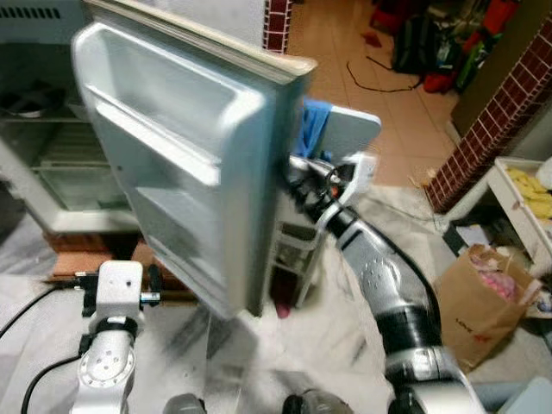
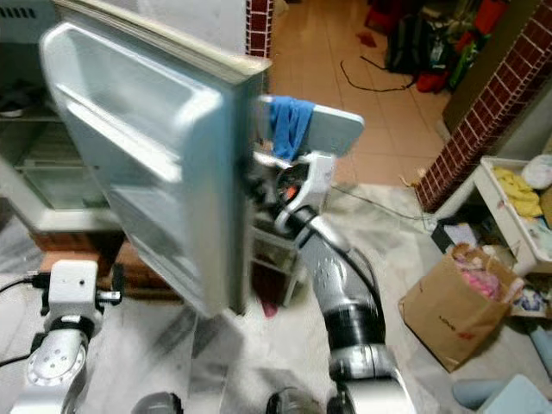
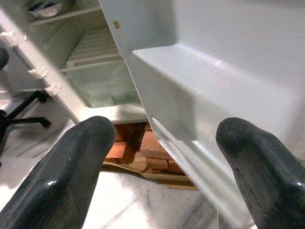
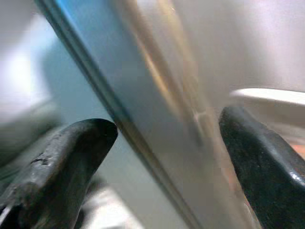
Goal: Restocking fridge
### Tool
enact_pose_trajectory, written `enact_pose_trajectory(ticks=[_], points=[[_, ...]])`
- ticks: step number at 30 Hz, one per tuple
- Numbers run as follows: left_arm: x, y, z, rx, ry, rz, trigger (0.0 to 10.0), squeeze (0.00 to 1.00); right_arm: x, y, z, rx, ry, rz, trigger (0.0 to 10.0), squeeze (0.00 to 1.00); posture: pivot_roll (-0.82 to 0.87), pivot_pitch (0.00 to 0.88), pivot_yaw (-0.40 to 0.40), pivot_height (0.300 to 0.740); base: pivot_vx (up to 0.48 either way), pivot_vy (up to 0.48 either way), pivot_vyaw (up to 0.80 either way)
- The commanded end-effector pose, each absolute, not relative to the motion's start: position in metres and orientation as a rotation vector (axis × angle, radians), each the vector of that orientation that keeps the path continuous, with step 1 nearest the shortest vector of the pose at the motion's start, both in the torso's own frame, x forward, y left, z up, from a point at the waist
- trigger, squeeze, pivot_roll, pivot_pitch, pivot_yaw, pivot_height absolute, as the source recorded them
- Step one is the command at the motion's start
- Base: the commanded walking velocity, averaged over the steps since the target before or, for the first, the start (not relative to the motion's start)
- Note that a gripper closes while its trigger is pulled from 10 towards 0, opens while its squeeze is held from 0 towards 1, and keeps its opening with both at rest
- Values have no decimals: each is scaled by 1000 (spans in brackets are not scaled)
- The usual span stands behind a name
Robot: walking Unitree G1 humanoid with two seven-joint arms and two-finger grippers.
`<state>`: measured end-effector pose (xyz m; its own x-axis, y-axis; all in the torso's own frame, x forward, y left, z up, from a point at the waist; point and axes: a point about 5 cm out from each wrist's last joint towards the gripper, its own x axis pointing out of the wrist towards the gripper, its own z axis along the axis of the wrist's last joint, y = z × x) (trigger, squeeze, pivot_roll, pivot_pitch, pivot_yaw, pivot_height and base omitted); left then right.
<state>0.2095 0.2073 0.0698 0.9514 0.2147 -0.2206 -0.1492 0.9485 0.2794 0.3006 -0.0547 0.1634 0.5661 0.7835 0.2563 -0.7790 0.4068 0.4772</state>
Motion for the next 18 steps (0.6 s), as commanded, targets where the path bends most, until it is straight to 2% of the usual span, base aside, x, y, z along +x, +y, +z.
enact_pose_trajectory(ticks=[1, 2, 3, 6, 11, 14, 18], points=[[207, 210, 71, 259, 255, 202, 10000, 0, 282, -53, 184, 600, -52, 1168, 10000, 0, 184, 83, -68, 740, 0, 0, 0], [206, 211, 71, 262, 257, 203, 10000, 0, 270, -63, 180, 596, -22, 1211, 10000, 0, 180, 86, -67, 740, 0, 0, 0], [206, 211, 71, 262, 257, 203, 10000, 0, 270, -63, 180, 596, -22, 1211, 10000, 0, 180, 86, -67, 740, 0, 0, 0], [201, 212, 70, 268, 268, 212, 10000, 0, 258, -87, 164, 570, 63, 1236, 10000, 0, 179, 92, -68, 740, 0, 0, 0], [185, 218, 69, 274, 284, 263, 10000, 0, 237, -119, 137, 426, 232, 1269, 10000, 0, 190, 103, -78, 740, 0, 0, 0], [172, 223, 68, 276, 288, 312, 10000, 0, 237, -131, 122, 359, 316, 1226, 10000, 0, 198, 109, -89, 740, 0, 0, 0], [163, 231, 72, 306, 262, 371, 10000, 0, 245, -134, 105, 307, 365, 1157, 10000, 0, 214, 112, -101, 740, 0, 0, 0]])
